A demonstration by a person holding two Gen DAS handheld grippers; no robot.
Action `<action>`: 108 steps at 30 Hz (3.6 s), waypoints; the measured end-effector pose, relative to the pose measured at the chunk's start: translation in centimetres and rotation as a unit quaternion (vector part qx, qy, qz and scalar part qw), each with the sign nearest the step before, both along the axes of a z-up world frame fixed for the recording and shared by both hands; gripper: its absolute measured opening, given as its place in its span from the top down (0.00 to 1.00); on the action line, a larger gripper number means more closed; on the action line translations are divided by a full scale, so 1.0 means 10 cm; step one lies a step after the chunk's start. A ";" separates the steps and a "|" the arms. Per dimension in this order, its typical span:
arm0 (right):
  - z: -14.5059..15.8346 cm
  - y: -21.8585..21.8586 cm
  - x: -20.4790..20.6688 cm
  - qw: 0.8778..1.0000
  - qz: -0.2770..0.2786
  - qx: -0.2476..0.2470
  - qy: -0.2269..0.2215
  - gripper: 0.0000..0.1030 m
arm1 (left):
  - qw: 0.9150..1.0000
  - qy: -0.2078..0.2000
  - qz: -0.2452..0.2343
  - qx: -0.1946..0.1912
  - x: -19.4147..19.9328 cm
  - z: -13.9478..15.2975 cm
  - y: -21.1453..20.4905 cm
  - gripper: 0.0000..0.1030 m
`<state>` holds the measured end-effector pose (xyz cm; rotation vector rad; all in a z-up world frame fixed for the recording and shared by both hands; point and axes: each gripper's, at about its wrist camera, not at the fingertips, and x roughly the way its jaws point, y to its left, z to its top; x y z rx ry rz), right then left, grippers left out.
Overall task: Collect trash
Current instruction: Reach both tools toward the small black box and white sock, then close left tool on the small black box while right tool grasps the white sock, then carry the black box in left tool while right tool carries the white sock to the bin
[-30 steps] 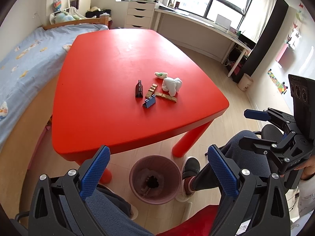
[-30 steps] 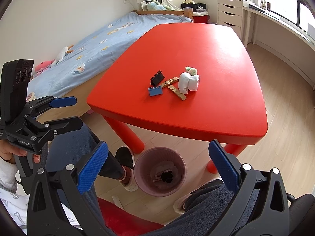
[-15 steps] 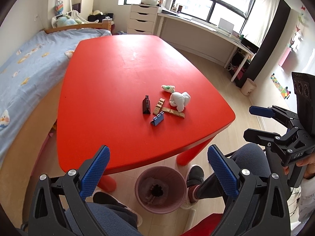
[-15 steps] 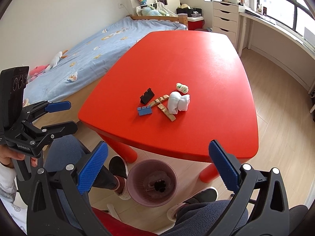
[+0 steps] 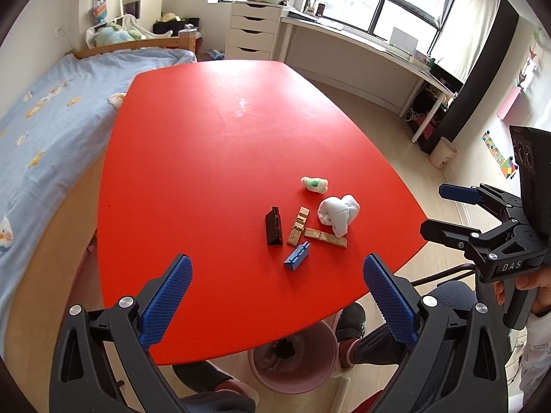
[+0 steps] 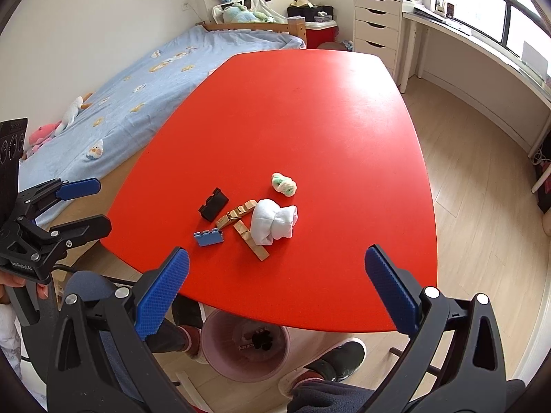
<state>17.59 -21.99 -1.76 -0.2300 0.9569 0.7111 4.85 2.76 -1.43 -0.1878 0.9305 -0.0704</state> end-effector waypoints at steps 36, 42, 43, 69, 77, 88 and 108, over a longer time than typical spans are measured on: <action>-0.76 0.57 0.64 0.997 0.012 -0.065 0.047 0.17 | 0.989 0.149 0.017 0.019 1.15 -0.79 -0.01 0.25; -0.81 0.60 0.65 0.996 0.017 -0.064 0.054 0.36 | 0.988 0.152 0.012 0.016 1.13 -0.80 -0.03 0.51; -0.81 0.60 0.65 0.996 0.018 -0.064 0.054 0.40 | 0.988 0.153 0.009 0.013 1.13 -0.80 -0.03 0.53; -0.65 0.57 0.58 0.998 0.016 -0.051 0.035 0.62 | 0.993 0.110 -0.010 0.027 0.92 -0.66 -0.10 0.91; -0.52 0.54 0.53 0.999 0.013 -0.043 0.022 0.63 | 0.995 0.097 -0.010 0.033 0.83 -0.59 -0.15 0.93; -0.33 0.43 0.41 1.000 0.014 -0.025 0.007 0.63 | 0.997 0.071 -0.006 0.039 0.66 -0.44 -0.17 0.93; 0.13 0.01 -0.19 0.999 0.033 0.017 -0.034 0.63 | 0.999 -0.007 -0.024 0.045 -0.07 0.08 -0.33 0.93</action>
